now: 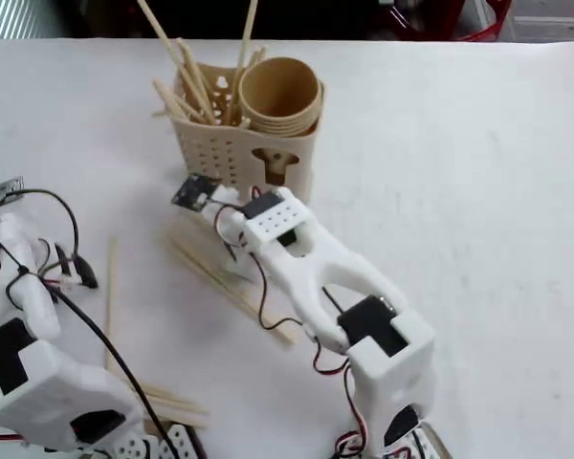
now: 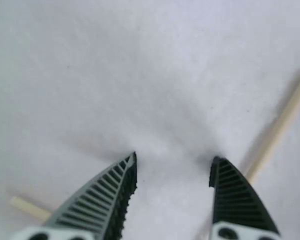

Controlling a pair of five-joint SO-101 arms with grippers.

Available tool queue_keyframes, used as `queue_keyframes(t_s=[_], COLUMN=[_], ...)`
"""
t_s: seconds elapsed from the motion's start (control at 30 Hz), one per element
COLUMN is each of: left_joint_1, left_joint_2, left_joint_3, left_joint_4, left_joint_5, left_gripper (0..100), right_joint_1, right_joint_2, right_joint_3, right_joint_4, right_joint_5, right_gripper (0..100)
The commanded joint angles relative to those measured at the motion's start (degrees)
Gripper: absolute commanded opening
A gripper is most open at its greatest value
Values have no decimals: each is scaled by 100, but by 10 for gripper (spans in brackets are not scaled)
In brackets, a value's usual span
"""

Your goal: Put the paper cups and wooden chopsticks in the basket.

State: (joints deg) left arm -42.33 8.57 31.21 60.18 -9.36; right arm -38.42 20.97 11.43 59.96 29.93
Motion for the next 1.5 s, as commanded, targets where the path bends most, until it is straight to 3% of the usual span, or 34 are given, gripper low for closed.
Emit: queue_keyframes(t_s=[0.0, 0.2, 0.43, 0.67, 0.87, 1.03, 1.23, 1.47], left_joint_1=[13, 4, 4, 13, 22, 22, 22, 22], left_joint_2=[13, 13, 13, 13, 13, 13, 13, 13], left_joint_3=[9, 9, 9, 9, 9, 9, 9, 9], left_joint_4=[-167, -176, -176, -176, -176, -176, -176, -176], left_joint_5=[79, 79, 79, 79, 79, 79, 79, 79], left_gripper=[241, 241, 241, 241, 241, 241, 241, 241], right_joint_1=[40, 374, 356, 365, 259, 207, 215, 268], right_joint_2=[-268, -1877, -5156, -7029, -6149, -4664, -3108, -1552], right_joint_3=[-9, 633, 1908, 1354, -554, -1908, -2769, -3209], right_joint_4=[259, 418, 303, 374, -48, -1305, -3002, -3987], right_joint_5=[-158, -448, -932, -1090, -1178, -1925, -2277, -2259], right_gripper=[17, 18, 18, 17, 17, 17, 18, 18])
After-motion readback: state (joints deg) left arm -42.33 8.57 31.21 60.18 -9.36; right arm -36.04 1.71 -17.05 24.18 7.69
